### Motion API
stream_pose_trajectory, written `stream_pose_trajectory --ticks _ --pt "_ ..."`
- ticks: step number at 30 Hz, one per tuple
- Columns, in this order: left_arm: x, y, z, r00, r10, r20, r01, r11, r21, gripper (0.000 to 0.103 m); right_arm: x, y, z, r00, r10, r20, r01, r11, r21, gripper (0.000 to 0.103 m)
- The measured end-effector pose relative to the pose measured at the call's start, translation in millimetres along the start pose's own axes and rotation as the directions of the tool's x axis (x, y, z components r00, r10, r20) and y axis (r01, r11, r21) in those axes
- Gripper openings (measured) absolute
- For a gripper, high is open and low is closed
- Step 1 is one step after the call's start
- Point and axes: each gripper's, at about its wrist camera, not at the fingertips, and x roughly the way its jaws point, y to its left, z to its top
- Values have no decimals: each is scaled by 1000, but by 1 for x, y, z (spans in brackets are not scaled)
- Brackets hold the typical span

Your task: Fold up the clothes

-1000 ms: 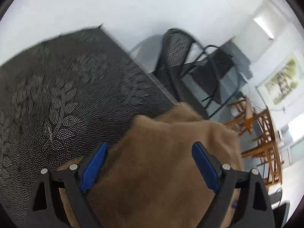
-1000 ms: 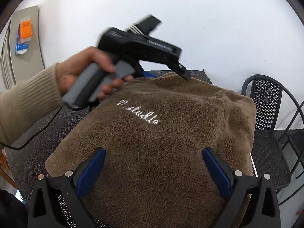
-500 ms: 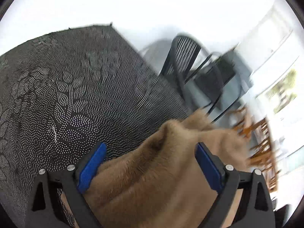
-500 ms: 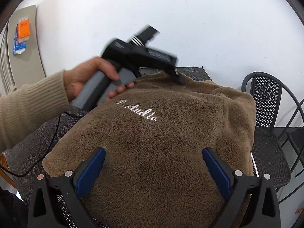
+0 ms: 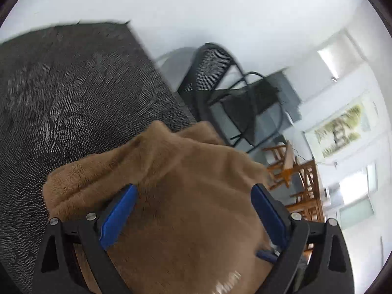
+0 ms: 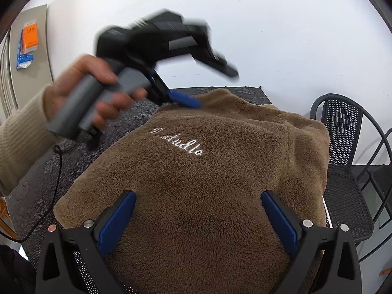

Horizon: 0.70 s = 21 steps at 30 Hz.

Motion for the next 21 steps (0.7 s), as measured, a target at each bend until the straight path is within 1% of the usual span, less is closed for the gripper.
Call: stream_pose_trajectory --ticks 6,8,12,13,14,15,16,18,20,21 --pt "16 -6 3 999 31 -10 -30 999 44 96 1 -1 1 1000 -11 -5 11 1000 1 102" --pt "17 -6 4 1000 16 -7 -16 999 37 96 0 0 1 1000 -11 -4 11 1000 0 102" --pt "5 5 1 998 -45 36 45 999 -10 96 -5 -2 -1 1000 7 17 -7 1000 11 102" --pt "-2 4 -3 997 -51 54 53 998 -21 96 -7 -3 -1 1000 14 26 -14 1000 18 102" --pt "-8 2 -4 996 -43 72 45 999 -23 97 -9 -4 -2 999 19 36 -20 999 27 102" --pt "-15 -1 -7 996 -21 91 22 1000 -12 97 -10 -5 -3 999 18 43 -20 999 29 102" --pt "-21 -6 -11 993 24 114 -26 1000 17 97 -11 -4 -3 999 13 44 -14 1000 25 102" --pt "-32 -15 -18 979 128 160 -140 988 71 97 -11 -1 -3 999 -1 43 0 1000 13 102" --pt "-34 -17 -27 965 196 177 -216 971 102 97 -15 0 -4 998 -7 56 7 1000 13 102" --pt "-33 -16 -30 964 210 166 -229 967 110 97 -19 -1 -4 998 -4 66 3 1000 18 102"
